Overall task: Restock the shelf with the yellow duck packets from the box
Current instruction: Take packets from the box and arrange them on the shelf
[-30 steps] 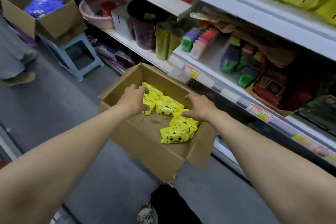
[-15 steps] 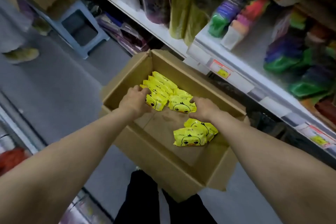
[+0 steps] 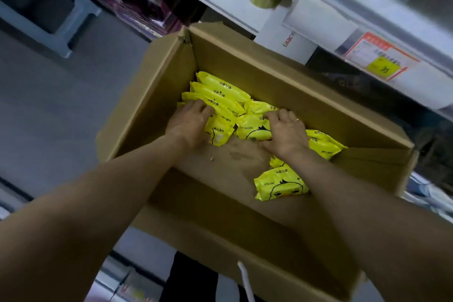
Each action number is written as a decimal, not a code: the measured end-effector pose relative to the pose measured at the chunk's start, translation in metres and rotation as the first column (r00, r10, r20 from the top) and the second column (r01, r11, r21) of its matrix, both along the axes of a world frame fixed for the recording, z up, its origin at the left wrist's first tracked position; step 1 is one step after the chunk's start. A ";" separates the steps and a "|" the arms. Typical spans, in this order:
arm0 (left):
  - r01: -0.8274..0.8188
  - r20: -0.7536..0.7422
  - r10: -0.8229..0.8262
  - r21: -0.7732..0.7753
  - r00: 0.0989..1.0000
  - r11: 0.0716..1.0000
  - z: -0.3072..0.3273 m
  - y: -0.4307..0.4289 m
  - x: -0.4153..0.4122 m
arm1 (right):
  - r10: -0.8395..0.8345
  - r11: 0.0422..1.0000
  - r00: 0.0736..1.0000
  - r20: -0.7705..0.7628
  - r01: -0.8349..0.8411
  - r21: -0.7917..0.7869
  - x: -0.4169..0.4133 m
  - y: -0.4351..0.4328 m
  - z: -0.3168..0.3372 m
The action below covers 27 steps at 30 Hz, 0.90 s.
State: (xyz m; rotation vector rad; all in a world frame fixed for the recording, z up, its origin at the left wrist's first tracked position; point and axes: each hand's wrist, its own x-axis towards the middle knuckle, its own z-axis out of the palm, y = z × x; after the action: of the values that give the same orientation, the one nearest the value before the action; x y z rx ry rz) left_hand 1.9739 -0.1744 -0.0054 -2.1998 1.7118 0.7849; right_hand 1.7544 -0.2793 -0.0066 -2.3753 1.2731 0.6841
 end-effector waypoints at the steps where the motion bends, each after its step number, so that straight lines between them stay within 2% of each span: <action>1: 0.015 0.007 -0.015 -0.015 1.000 1.000 -0.005 0.000 0.001 | 0.015 0.999 1.000 -0.019 -0.016 -0.032 0.000 0.004 -0.006; 4: 0.075 0.075 -0.073 -0.021 0.994 0.997 -0.013 0.000 0.000 | 0.056 0.994 0.994 -0.096 -0.064 -0.089 0.001 0.010 -0.018; 7: 0.191 0.156 -0.188 -0.006 0.970 0.982 -0.021 0.006 0.001 | 0.091 0.979 0.990 -0.106 -0.108 -0.172 0.008 0.011 -0.026; 9: 0.218 0.161 -0.224 0.055 0.961 0.974 -0.028 0.011 0.005 | 0.115 0.973 0.988 -0.099 -0.133 -0.191 0.014 0.010 -0.027; 11: 0.197 0.146 -0.217 0.140 0.965 0.970 -0.032 0.012 0.009 | 0.135 0.979 0.987 -0.088 -0.147 -0.141 0.015 0.009 -0.024; 15: 0.027 -0.010 -0.026 0.206 1.000 0.978 -0.028 0.010 0.013 | 0.121 0.990 0.987 -0.104 -0.113 0.080 0.010 0.009 -0.005; 19: -0.190 -0.242 0.246 0.233 0.939 0.954 -0.006 0.003 0.017 | -0.056 0.976 0.998 -0.013 0.057 0.209 0.011 0.008 0.026; 22: -0.217 -0.307 0.278 0.218 0.910 0.952 0.019 -0.006 0.020 | -0.226 0.934 0.974 0.020 0.210 0.288 0.009 0.008 0.050; 27: -0.217 -0.356 0.278 0.201 0.892 0.955 0.070 -0.017 0.025 | -0.372 0.869 0.928 -0.012 0.352 0.348 -0.005 0.006 0.108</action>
State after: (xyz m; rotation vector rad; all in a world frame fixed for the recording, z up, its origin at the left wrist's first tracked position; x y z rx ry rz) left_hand 1.9992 -0.1911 0.0647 -2.2939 1.4658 1.4454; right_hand 1.7491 -0.2730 0.1009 -1.7966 1.3940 0.6528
